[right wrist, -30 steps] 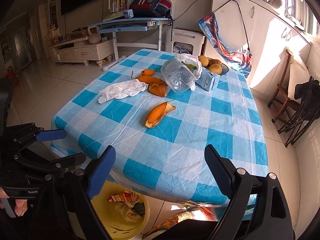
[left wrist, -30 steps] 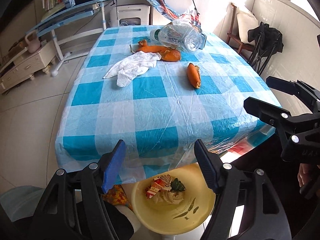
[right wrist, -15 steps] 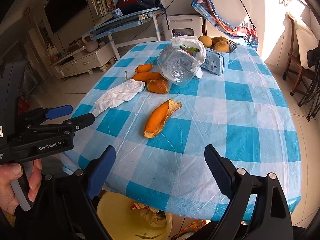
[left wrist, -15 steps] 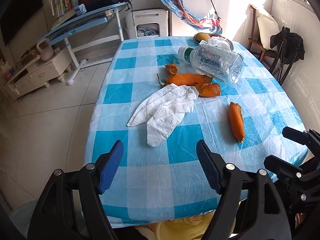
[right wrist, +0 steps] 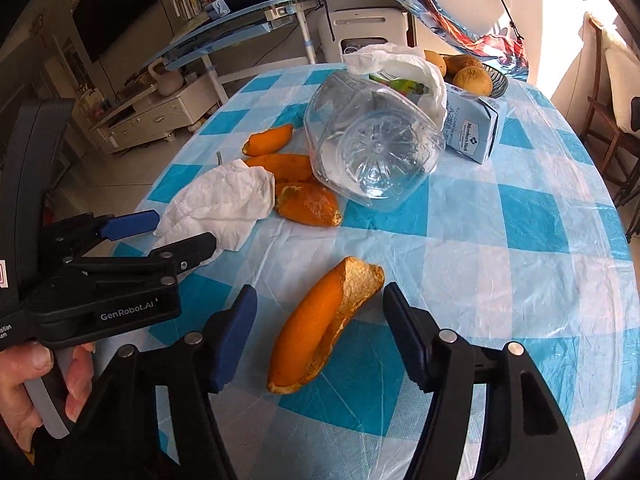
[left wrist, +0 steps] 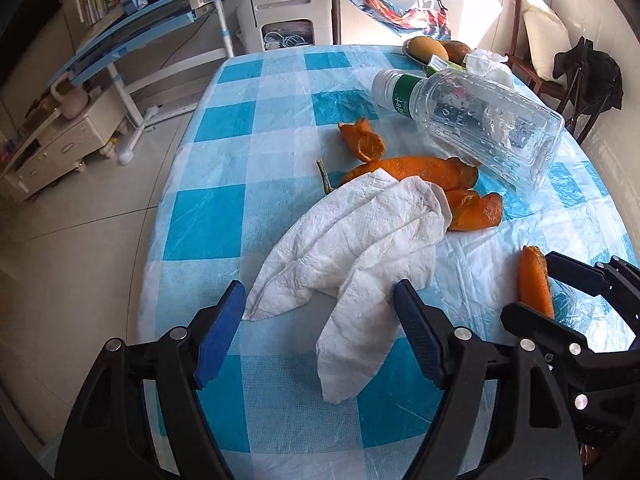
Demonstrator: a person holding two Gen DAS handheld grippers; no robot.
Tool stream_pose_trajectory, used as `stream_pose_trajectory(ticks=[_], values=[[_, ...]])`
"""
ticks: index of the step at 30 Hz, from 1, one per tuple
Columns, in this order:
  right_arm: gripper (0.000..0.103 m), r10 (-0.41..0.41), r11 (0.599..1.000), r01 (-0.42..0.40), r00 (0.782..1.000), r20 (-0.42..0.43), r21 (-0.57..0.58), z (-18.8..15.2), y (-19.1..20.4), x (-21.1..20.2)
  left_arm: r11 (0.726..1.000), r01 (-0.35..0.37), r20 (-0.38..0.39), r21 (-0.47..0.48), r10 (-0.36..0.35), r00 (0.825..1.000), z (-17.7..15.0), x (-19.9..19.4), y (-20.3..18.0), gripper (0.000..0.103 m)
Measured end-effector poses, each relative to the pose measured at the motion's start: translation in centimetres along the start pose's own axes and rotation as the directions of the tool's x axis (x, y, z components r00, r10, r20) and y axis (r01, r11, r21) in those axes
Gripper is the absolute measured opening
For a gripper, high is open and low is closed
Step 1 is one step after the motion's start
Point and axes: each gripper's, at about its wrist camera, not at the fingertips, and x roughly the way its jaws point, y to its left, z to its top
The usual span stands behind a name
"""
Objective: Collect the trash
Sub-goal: 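Grasp the white cloth with the left gripper while the right gripper grasps an orange peel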
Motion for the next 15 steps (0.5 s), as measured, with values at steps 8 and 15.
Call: stream_pose_trajectory(ticks=[8, 15], values=[[0.019, 0.018, 0.999, -0.018, 1.0, 0.01, -0.027, -0.5, -1.1, -0.7, 0.998, 0.053, 0.005, 0.045, -0.053, 0.999, -0.1, -0.5, -2.2, 0.009], [0.018, 0.105, 0.994, -0.104, 0.993, 0.045, -0.01, -1.9, -1.1, -3.8, 0.991, 0.125, 0.045, -0.037, -0.124, 0.991, -1.9, -3.6, -1.0, 0.006]])
